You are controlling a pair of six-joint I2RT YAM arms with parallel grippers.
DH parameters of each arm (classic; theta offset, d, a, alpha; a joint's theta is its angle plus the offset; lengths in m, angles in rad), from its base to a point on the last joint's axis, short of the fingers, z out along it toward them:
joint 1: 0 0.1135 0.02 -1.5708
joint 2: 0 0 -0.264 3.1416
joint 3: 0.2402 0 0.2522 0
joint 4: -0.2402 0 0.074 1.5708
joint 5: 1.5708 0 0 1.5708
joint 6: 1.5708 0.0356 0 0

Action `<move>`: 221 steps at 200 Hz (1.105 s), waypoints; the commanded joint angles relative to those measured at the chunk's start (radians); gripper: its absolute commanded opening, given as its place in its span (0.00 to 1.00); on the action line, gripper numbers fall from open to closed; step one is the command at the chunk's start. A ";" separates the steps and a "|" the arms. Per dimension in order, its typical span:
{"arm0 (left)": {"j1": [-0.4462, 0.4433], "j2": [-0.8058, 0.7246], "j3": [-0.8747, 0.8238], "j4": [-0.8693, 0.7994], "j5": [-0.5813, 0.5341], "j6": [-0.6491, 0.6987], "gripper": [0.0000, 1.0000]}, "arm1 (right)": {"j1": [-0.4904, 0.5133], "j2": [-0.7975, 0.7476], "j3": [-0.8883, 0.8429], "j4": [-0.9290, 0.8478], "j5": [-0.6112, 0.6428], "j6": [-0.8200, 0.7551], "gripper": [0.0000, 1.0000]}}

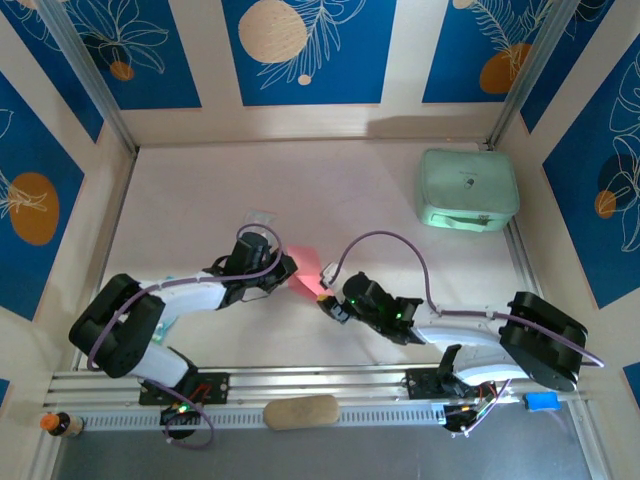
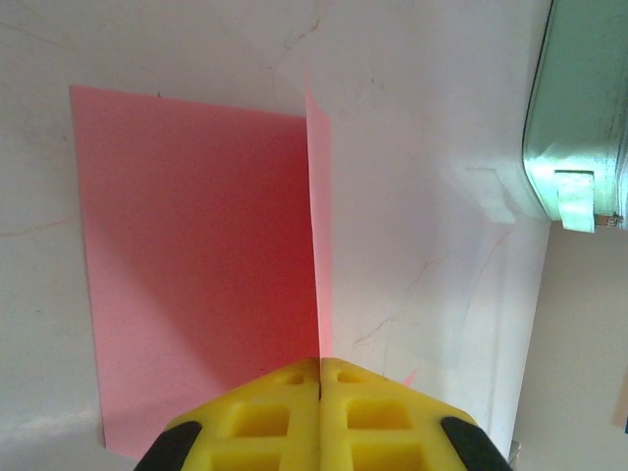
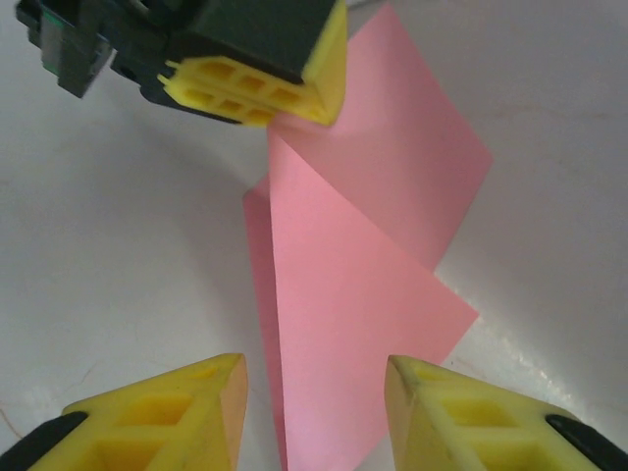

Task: Fold a paper plane with a square sheet of paper (pick it up from the middle)
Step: Fourth fold the wing at the center of the table.

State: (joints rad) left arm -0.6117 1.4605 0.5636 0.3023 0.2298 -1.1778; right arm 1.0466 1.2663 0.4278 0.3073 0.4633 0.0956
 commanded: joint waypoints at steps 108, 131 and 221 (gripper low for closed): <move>-0.006 -0.008 0.012 -0.040 0.005 -0.008 0.02 | 0.068 0.173 0.027 0.146 0.100 -0.107 0.41; -0.006 -0.005 0.015 -0.038 0.008 -0.007 0.02 | 0.080 0.240 0.049 0.171 0.166 -0.121 0.40; -0.006 0.000 0.021 -0.045 0.011 -0.007 0.02 | 0.095 0.294 0.069 0.164 0.206 -0.123 0.28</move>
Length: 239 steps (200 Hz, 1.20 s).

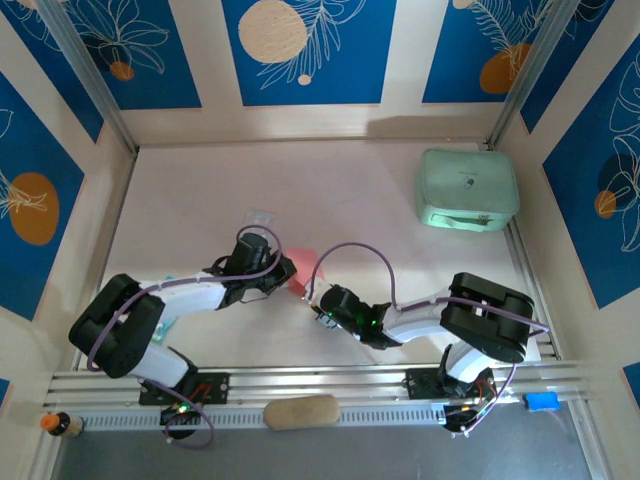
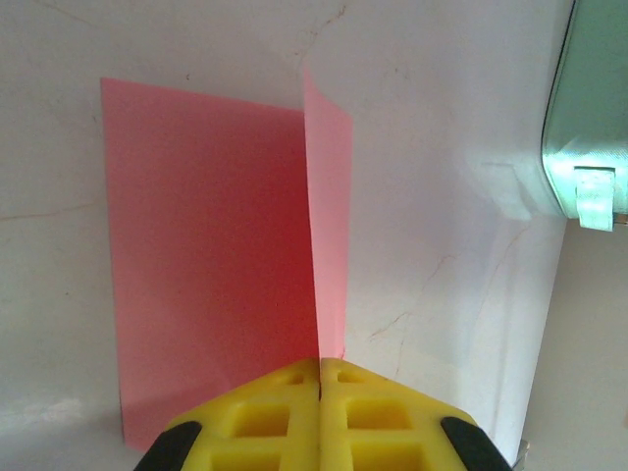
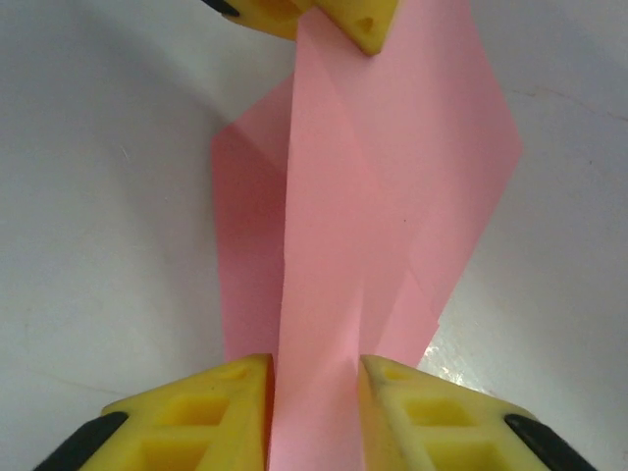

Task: Fold a paper plane with a square sheet of paper (pick it up from the middle)
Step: Fourth fold the wing at the center of the table.

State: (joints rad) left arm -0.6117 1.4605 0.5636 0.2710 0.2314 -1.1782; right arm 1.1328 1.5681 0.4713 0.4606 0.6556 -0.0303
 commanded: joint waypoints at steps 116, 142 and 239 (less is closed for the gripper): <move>-0.006 -0.014 0.018 -0.033 0.001 -0.009 0.02 | 0.007 -0.014 0.027 -0.009 0.003 0.035 0.22; -0.006 -0.007 0.022 -0.031 0.006 -0.010 0.02 | 0.005 -0.014 0.026 -0.012 0.003 0.036 0.21; -0.006 -0.008 0.021 -0.033 0.007 -0.009 0.02 | -0.013 -0.025 0.019 -0.016 -0.047 0.043 0.21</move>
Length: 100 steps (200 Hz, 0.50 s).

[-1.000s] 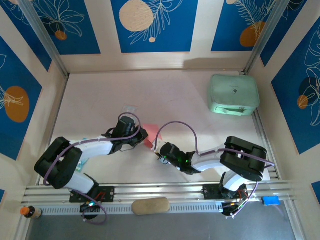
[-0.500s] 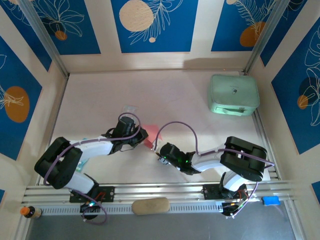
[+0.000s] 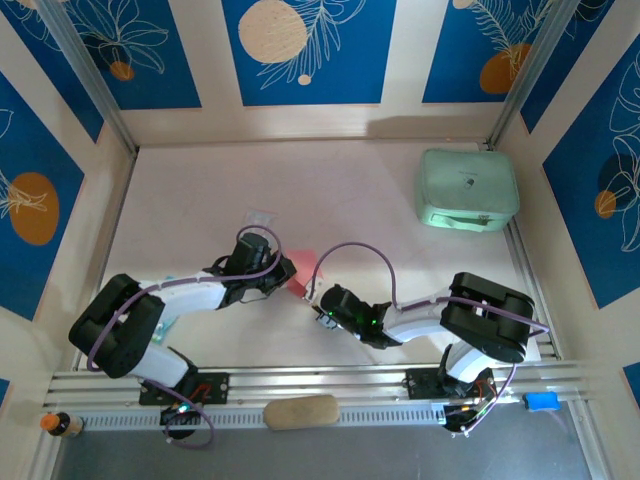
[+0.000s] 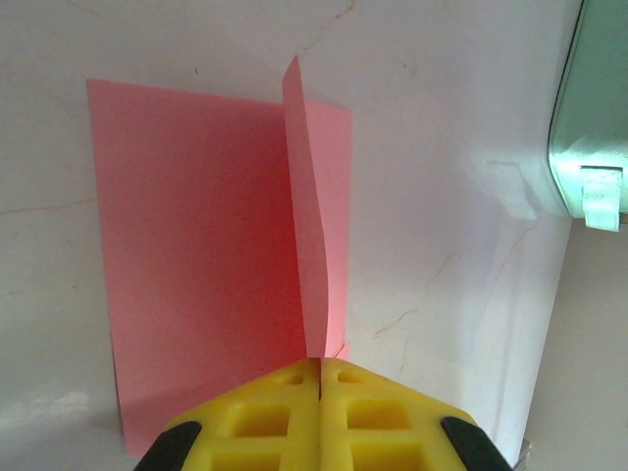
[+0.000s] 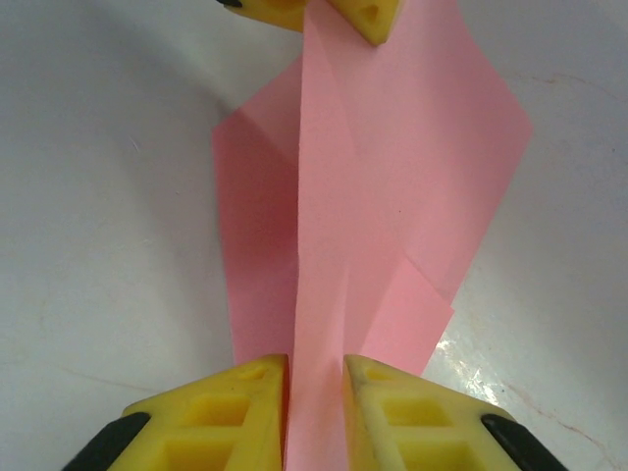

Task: Fold a paper plane with a square sheet of paper (pick it up from the middle)
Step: Fourth fold the wing at the center of the table.

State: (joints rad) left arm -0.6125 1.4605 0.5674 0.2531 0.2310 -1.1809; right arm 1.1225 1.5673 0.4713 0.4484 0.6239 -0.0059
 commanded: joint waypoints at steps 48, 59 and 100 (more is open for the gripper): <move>-0.006 -0.002 0.020 -0.009 0.011 -0.008 0.02 | -0.005 -0.020 0.023 -0.007 -0.009 0.019 0.21; -0.006 0.000 0.019 -0.009 0.011 -0.006 0.02 | -0.005 -0.020 0.024 -0.008 -0.007 0.020 0.21; -0.006 -0.004 0.017 -0.011 0.008 -0.007 0.02 | -0.005 -0.021 0.026 -0.008 -0.010 0.022 0.17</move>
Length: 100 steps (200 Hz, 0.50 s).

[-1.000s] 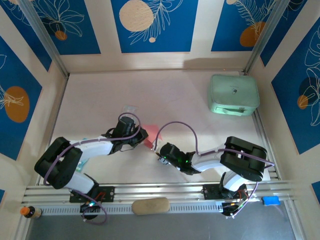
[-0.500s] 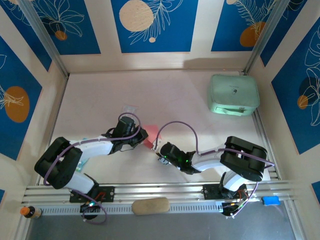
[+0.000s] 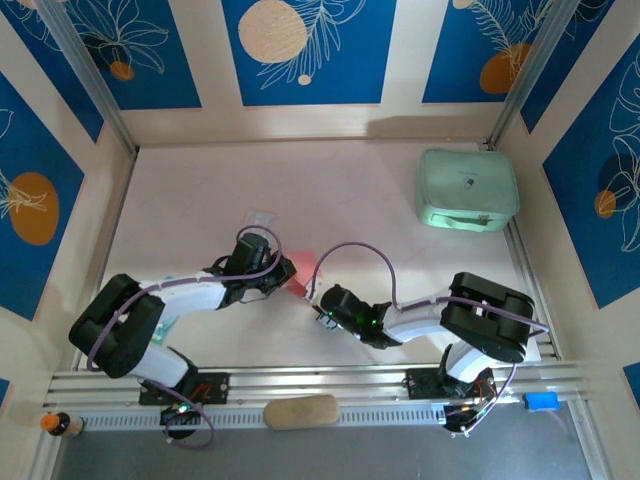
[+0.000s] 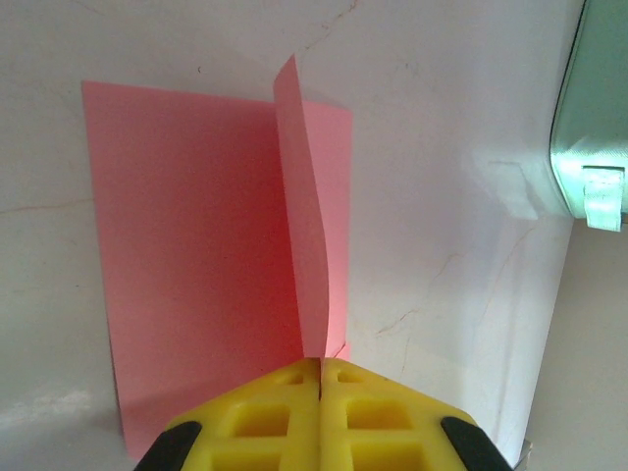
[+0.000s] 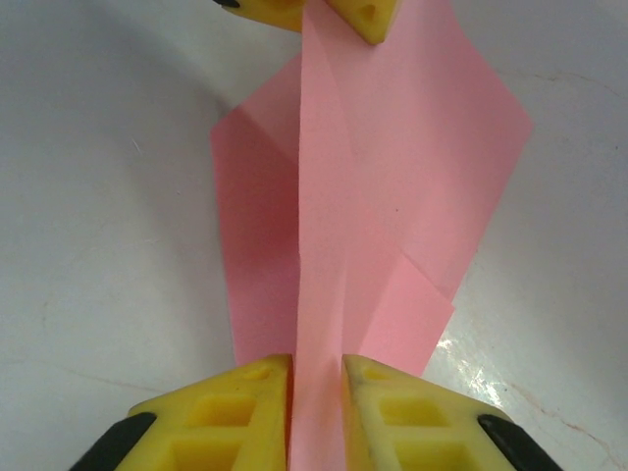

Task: Fold a paper plane with a square sheet of paper (pick it up from the middle)
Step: Fourth fold the wing at the center of the table.

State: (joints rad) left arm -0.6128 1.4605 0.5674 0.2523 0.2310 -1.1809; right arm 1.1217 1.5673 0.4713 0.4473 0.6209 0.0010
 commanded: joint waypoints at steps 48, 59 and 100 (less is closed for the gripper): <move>-0.005 -0.006 0.017 -0.013 0.005 -0.009 0.04 | -0.008 -0.019 0.027 -0.021 -0.010 0.034 0.10; -0.005 -0.007 0.017 -0.014 0.004 -0.008 0.05 | -0.008 -0.021 0.027 -0.021 -0.011 0.037 0.10; -0.005 -0.041 0.014 -0.042 -0.019 0.001 0.25 | -0.020 -0.021 0.025 -0.023 -0.039 0.065 0.04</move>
State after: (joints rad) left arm -0.6136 1.4590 0.5674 0.2485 0.2306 -1.1778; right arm 1.1137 1.5673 0.4770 0.4263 0.6155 0.0284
